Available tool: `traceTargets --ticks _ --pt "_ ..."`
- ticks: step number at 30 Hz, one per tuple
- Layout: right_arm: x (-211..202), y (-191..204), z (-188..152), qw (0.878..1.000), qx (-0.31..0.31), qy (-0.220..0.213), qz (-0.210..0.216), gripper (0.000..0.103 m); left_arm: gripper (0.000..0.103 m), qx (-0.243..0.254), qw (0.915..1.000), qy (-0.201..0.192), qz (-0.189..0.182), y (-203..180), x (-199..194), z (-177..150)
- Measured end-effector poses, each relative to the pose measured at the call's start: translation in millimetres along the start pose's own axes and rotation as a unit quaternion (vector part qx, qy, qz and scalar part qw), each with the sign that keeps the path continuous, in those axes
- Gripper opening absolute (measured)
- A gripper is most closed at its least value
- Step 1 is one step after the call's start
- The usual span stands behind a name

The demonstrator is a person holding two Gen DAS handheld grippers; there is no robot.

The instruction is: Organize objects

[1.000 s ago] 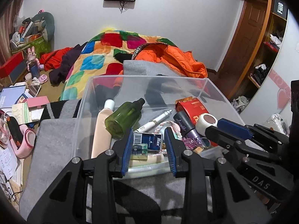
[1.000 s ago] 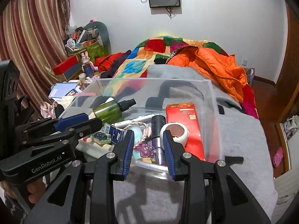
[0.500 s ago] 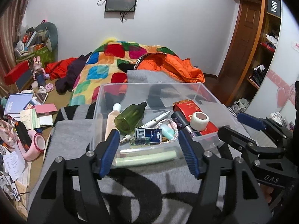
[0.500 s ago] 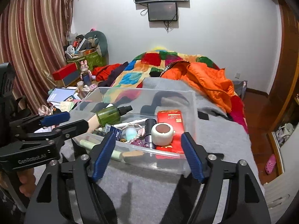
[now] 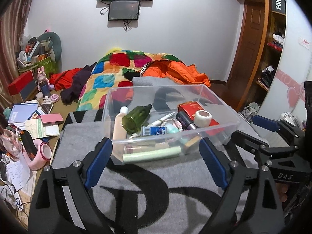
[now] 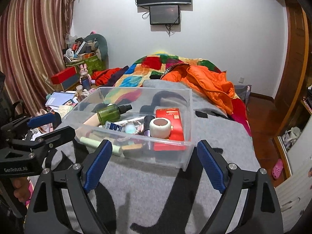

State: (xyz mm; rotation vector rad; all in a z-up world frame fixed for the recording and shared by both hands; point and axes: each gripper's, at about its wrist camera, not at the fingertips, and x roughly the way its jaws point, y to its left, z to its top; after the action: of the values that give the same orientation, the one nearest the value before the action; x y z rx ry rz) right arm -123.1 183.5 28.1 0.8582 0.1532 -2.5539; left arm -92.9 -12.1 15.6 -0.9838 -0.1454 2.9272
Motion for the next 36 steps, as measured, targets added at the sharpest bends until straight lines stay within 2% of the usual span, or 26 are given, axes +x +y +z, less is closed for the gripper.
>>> traceTargets --ticks 16,36 --pt "-17.5 0.3 -11.9 1.000 0.005 -0.010 0.005 0.087 0.091 -0.009 1.0000 0.001 0.003 -3.2 -5.4 -9.2" --pt "-14.3 2.0 -15.1 1.000 0.006 0.000 0.009 0.087 0.091 -0.015 0.9999 0.005 -0.002 -1.0 -4.3 -8.5"
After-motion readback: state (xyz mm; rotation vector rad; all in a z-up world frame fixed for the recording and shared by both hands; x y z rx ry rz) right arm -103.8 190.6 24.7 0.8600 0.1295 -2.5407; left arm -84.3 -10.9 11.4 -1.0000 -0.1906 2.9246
